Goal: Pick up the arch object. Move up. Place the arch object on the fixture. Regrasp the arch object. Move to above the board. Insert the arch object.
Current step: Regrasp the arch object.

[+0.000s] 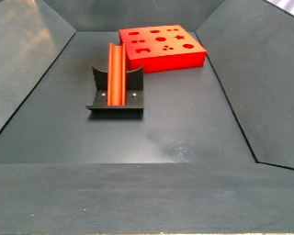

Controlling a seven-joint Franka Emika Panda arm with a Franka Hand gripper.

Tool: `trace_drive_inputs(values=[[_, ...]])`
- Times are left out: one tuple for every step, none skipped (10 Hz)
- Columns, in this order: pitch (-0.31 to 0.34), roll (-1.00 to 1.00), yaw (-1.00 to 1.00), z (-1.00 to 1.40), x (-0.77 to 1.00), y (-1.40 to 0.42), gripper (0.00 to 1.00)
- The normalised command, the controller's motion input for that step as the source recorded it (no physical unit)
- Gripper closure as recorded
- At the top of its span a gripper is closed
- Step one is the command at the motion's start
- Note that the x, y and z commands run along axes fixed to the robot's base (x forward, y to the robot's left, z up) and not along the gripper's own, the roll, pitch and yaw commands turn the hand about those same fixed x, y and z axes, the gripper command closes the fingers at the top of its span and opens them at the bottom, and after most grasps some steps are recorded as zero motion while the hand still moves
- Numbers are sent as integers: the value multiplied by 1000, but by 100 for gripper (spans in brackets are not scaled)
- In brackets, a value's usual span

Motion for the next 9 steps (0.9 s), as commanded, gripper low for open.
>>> trace_drive_inputs(values=[[69,114,191,-1000,31,43,0],[58,111,160,-1000,35,44,0],[31,109,155,-1000,42,43,0],[-33,87,142,-1000,58,35,0],[-53,76,133,-1000,65,34,0],[-81,65,102,-1000,79,31,0],[-89,67,87,-1000,85,30,0],[-93,69,52,-1000,97,22,0],[-88,69,26,-1000,107,21,0]])
